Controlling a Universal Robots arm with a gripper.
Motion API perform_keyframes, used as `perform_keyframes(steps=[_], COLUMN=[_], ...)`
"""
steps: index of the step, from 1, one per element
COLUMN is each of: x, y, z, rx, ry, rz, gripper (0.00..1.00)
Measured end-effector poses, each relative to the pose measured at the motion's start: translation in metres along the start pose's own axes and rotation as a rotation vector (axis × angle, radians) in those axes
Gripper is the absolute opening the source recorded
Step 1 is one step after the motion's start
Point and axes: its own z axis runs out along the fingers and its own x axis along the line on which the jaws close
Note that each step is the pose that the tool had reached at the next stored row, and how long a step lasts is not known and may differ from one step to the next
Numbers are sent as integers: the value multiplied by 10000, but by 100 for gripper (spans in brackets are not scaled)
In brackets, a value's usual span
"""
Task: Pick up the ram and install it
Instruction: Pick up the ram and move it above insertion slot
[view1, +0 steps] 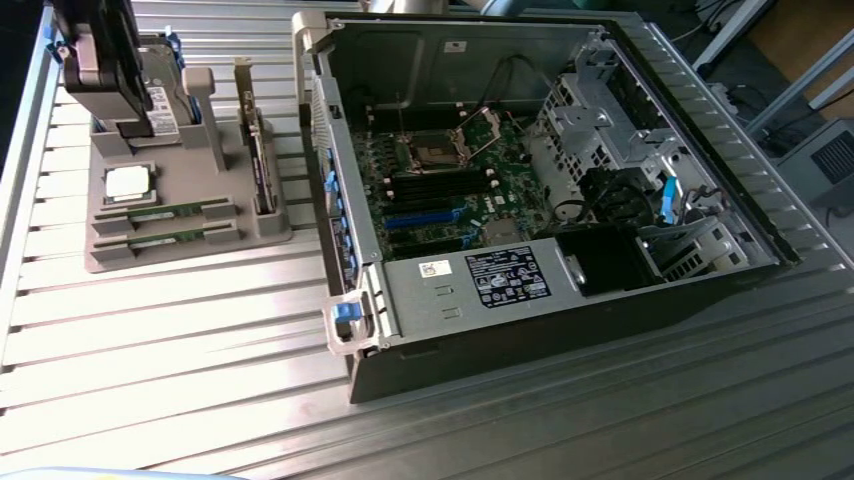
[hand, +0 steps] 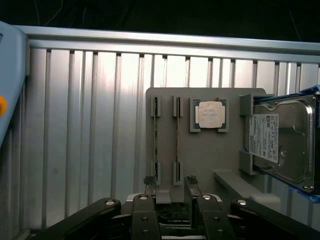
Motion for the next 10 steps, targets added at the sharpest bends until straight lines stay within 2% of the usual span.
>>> perform_keyframes(steps=[10], x=[1], y=[1], z=[40], rx=[0], ry=[0], rz=[-20], gripper=[36])
